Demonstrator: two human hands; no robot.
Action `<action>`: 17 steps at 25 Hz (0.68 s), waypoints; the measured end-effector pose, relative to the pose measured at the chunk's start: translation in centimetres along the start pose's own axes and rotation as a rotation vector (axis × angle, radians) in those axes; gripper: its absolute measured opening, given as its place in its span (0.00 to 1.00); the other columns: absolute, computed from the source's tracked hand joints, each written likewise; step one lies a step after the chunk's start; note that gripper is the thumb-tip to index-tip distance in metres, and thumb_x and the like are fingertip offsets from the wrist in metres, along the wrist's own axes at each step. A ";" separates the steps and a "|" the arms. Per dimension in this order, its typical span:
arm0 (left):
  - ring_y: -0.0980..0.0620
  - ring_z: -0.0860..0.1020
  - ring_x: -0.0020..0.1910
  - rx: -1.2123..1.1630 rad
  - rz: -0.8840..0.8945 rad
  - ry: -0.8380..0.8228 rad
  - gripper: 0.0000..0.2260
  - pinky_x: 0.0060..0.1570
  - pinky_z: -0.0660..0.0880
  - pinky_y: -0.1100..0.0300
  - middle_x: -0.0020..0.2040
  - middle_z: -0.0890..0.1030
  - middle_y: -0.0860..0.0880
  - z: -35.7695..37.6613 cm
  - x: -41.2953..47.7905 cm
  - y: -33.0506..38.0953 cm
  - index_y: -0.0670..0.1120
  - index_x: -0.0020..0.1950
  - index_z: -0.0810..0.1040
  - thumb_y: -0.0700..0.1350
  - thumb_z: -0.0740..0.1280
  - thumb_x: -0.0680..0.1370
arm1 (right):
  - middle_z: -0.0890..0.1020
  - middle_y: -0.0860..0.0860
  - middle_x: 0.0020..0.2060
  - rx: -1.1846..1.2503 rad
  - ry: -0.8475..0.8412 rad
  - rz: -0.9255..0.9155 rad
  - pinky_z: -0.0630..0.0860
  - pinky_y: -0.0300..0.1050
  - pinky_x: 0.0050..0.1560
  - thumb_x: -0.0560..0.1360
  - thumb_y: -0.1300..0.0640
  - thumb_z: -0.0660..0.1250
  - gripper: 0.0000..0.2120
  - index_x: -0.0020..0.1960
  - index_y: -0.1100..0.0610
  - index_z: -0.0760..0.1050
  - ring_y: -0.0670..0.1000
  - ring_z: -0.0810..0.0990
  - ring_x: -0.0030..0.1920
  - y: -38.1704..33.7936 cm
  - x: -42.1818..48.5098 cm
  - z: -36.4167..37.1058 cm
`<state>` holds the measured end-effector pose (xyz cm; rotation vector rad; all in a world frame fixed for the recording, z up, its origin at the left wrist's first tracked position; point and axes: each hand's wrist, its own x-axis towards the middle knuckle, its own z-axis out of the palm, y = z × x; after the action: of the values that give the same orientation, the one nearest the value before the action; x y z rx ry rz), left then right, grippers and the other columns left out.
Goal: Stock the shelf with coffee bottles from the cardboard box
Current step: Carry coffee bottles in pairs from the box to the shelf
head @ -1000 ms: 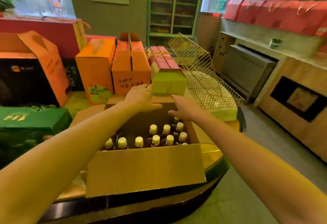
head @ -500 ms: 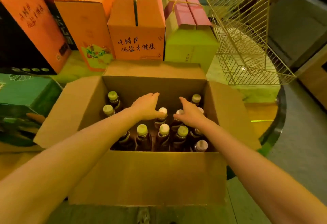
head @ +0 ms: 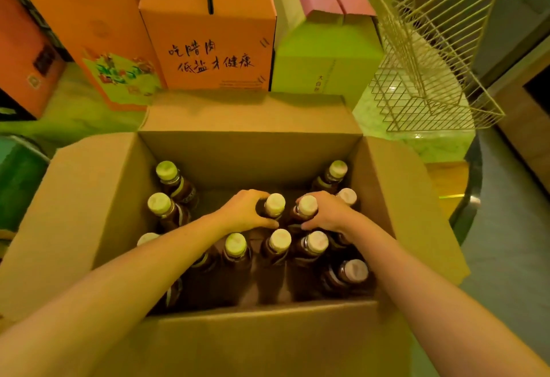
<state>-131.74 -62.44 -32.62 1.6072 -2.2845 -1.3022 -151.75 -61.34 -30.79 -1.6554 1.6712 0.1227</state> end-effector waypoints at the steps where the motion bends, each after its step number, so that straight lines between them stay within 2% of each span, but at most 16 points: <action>1: 0.51 0.75 0.62 -0.014 0.014 0.003 0.26 0.60 0.71 0.57 0.60 0.79 0.50 0.2 0.3 -0.2 0.48 0.63 0.76 0.53 0.76 0.67 | 0.79 0.53 0.59 0.013 -0.014 -0.005 0.70 0.53 0.64 0.65 0.57 0.77 0.27 0.62 0.57 0.75 0.55 0.76 0.61 0.0 0.3 0.0; 5: 0.53 0.77 0.58 -0.085 0.034 0.041 0.22 0.57 0.72 0.58 0.57 0.81 0.50 0.9 0.7 -0.6 0.49 0.59 0.78 0.51 0.76 0.66 | 0.81 0.52 0.57 0.100 -0.034 -0.044 0.71 0.49 0.63 0.65 0.59 0.77 0.26 0.61 0.55 0.76 0.51 0.77 0.59 0.0 0.7 0.2; 10: 0.56 0.75 0.56 -0.210 0.034 0.028 0.19 0.55 0.68 0.62 0.56 0.81 0.50 0.7 0.9 -0.8 0.47 0.58 0.79 0.47 0.76 0.68 | 0.83 0.53 0.52 0.256 -0.003 -0.046 0.73 0.56 0.62 0.63 0.60 0.78 0.22 0.56 0.59 0.79 0.52 0.79 0.56 0.2 1.1 0.7; 13: 0.57 0.75 0.54 -0.286 0.017 0.047 0.16 0.55 0.69 0.61 0.54 0.81 0.51 0.7 0.4 -0.8 0.47 0.57 0.79 0.44 0.75 0.69 | 0.84 0.53 0.48 0.339 0.021 -0.075 0.74 0.58 0.61 0.63 0.60 0.78 0.18 0.52 0.59 0.80 0.52 0.81 0.53 0.2 1.2 1.1; 17: 0.55 0.76 0.54 -0.342 -0.001 0.112 0.10 0.57 0.71 0.57 0.49 0.80 0.53 -0.4 -0.7 -0.9 0.49 0.52 0.79 0.47 0.72 0.72 | 0.84 0.56 0.50 0.444 0.053 -0.140 0.74 0.56 0.62 0.66 0.62 0.77 0.18 0.54 0.62 0.79 0.52 0.81 0.54 -0.8 0.4 0.5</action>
<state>-130.50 -62.20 -32.68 1.5191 -1.8726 -1.4653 -150.76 -61.53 -31.07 -1.4351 1.4817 -0.3407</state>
